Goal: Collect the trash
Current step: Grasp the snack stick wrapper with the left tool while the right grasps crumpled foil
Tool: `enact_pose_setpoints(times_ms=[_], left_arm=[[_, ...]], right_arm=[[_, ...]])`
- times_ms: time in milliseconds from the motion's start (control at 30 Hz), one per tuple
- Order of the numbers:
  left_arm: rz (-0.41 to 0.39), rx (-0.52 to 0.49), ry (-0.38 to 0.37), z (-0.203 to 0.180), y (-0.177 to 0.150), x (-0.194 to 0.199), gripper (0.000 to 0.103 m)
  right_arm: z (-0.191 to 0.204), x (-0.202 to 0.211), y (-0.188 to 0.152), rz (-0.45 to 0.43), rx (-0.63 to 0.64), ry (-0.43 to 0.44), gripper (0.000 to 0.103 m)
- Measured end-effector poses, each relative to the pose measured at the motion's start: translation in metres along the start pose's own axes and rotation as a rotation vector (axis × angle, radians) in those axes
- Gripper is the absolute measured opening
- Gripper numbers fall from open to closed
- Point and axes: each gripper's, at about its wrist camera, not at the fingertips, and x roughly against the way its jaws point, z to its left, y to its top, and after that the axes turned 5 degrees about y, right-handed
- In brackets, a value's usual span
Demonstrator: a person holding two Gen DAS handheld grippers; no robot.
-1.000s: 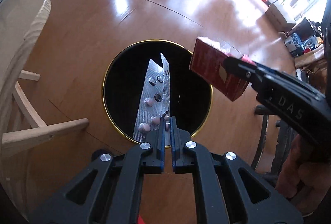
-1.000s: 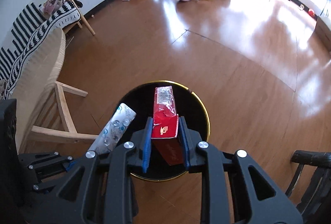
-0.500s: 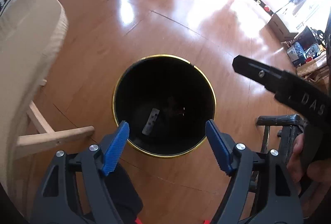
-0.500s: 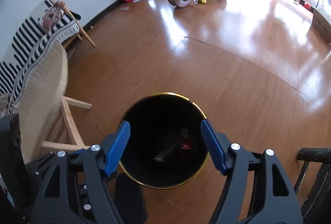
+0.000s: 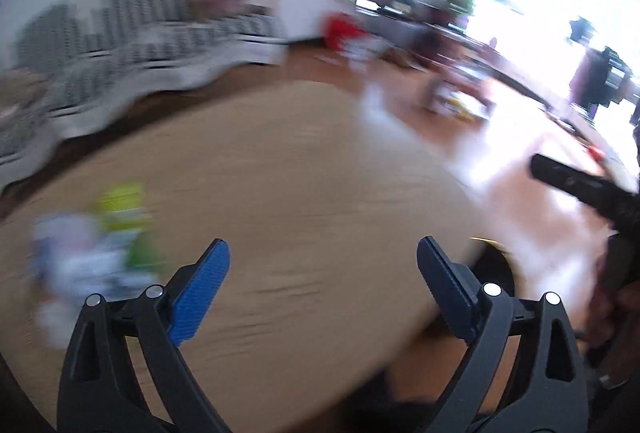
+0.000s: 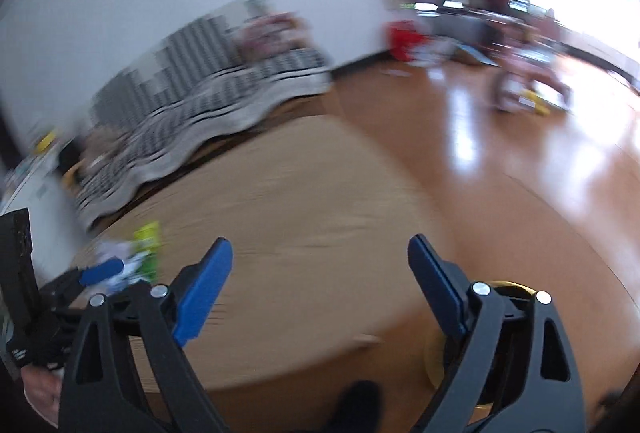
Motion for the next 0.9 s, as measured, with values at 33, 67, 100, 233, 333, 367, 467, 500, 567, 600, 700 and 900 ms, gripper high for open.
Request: enact_pose_setpoints(times_ms=[33,67,100,233,333,367,467,500,567,600,700,900], left_arm=[[-0.003,0.033,0.062,0.041,-0.010,0.008,0.092],[0.003,0.062,0.108,0.077,-0.020,0.012,0.092],[0.012,0.082,0.143,0.104,-0.029,0.017,0.092],[0.055,0.165,0.311,0.219,-0.066,0.031,0.092],[0.070,0.238,0.346,0.278,-0.083,0.035,0.092],[0.072,0.251,0.355,0.286,-0.083,0.035,0.092],[0.055,0.305,0.356,0.317,-0.099,0.038,0.092],[0.069,0.325,0.344,0.318,-0.105,0.037,0.092],[0.106,0.339,0.330,0.326,-0.109,0.026,0.092],[0.102,0.332,0.321,0.327,-0.109,0.025,0.092],[0.089,0.280,0.355,0.332,-0.109,0.020,0.092],[0.118,0.215,0.353,0.359,-0.112,-0.024,0.092]], right_arm=[[0.043,-0.023,0.001,0.026,0.054,0.055,0.086],[0.072,-0.038,0.001,0.046,0.088,0.090,0.086],[0.106,-0.057,-0.001,0.073,0.125,0.129,0.086],[0.216,-0.115,-0.014,0.163,0.224,0.263,0.086],[0.277,-0.148,-0.028,0.212,0.289,0.316,0.086],[0.292,-0.159,-0.034,0.226,0.313,0.313,0.086],[0.311,-0.176,-0.049,0.244,0.352,0.300,0.086],[0.312,-0.181,-0.054,0.247,0.364,0.293,0.086],[0.307,-0.185,-0.068,0.252,0.386,0.266,0.086],[0.303,-0.188,-0.072,0.258,0.404,0.241,0.086],[0.283,-0.199,-0.078,0.275,0.439,0.205,0.086],[0.254,-0.232,-0.092,0.413,0.382,0.219,0.077]])
